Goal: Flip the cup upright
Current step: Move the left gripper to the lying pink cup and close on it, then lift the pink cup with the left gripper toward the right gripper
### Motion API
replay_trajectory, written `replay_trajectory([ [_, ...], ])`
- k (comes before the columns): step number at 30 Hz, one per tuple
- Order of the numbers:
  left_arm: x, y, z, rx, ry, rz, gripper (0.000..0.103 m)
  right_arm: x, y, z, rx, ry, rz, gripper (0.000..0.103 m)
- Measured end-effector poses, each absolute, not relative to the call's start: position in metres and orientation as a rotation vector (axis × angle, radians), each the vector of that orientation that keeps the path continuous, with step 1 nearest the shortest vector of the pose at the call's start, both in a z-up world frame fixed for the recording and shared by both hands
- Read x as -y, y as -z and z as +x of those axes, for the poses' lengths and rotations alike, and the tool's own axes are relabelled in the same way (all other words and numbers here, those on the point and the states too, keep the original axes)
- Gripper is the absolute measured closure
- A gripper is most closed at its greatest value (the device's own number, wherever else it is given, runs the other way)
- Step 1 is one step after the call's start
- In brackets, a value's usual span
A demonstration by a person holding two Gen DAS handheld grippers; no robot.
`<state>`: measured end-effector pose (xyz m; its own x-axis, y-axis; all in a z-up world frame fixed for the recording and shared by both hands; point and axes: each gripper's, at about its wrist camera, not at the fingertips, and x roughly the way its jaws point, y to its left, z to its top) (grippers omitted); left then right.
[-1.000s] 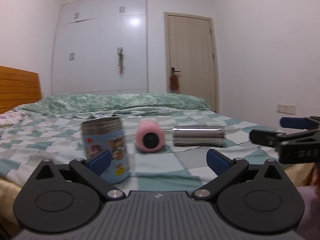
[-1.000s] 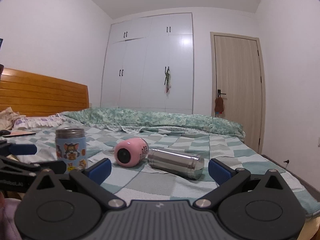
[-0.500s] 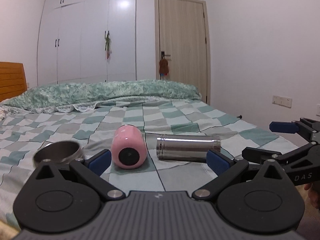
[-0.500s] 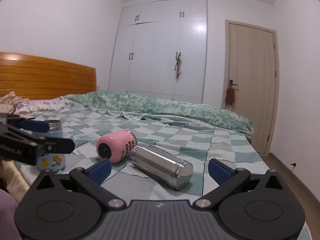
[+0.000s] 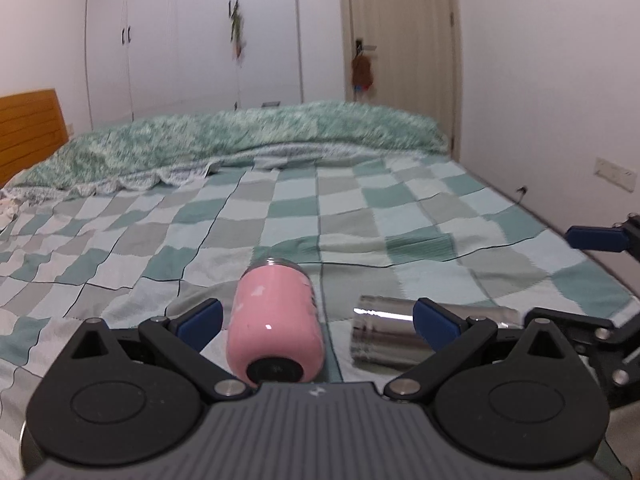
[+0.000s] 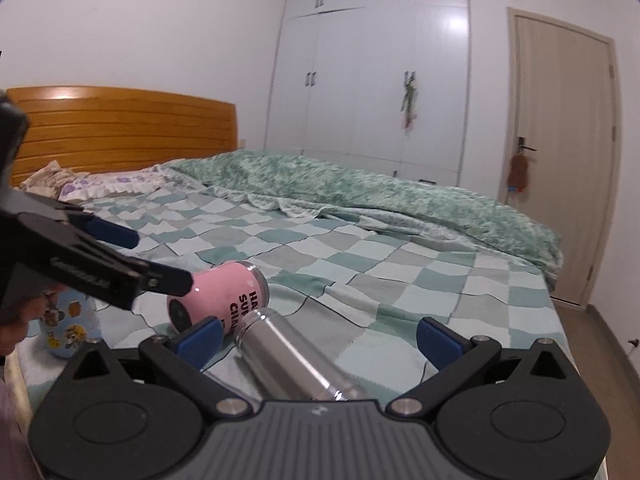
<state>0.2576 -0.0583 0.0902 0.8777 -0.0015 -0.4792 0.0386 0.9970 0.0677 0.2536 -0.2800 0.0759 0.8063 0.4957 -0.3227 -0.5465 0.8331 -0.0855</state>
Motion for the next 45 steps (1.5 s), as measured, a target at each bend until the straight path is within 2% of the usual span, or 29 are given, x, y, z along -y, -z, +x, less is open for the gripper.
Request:
replay_trajectory([
  [12,0.041,-0.072,0.353,-0.761,-0.112,0.096,0.000,0.270,-0.080,0.339,-0.412,-0.671,-0.178,0.000],
  [23,0.041,-0.044,0.393,-0.911,-0.158,0.136,0.003,0.260,-0.064,0.366,-0.457,-0.720,-0.197,0.000],
  [26,0.042,-0.039,0.397,-0.928,-0.157,0.145,0.007,0.259,-0.060,0.368,-0.470,-0.723,-0.199,0.000],
  [28,0.041,-0.038,0.398,-0.937,-0.137,0.131,0.017,0.259,-0.059,0.368,-0.475,-0.728,-0.197,0.000],
  [45,0.048,-0.044,0.384,-0.908,-0.095,0.145,0.019,0.263,-0.058,0.369,-0.498,-0.709,-0.170,0.000],
])
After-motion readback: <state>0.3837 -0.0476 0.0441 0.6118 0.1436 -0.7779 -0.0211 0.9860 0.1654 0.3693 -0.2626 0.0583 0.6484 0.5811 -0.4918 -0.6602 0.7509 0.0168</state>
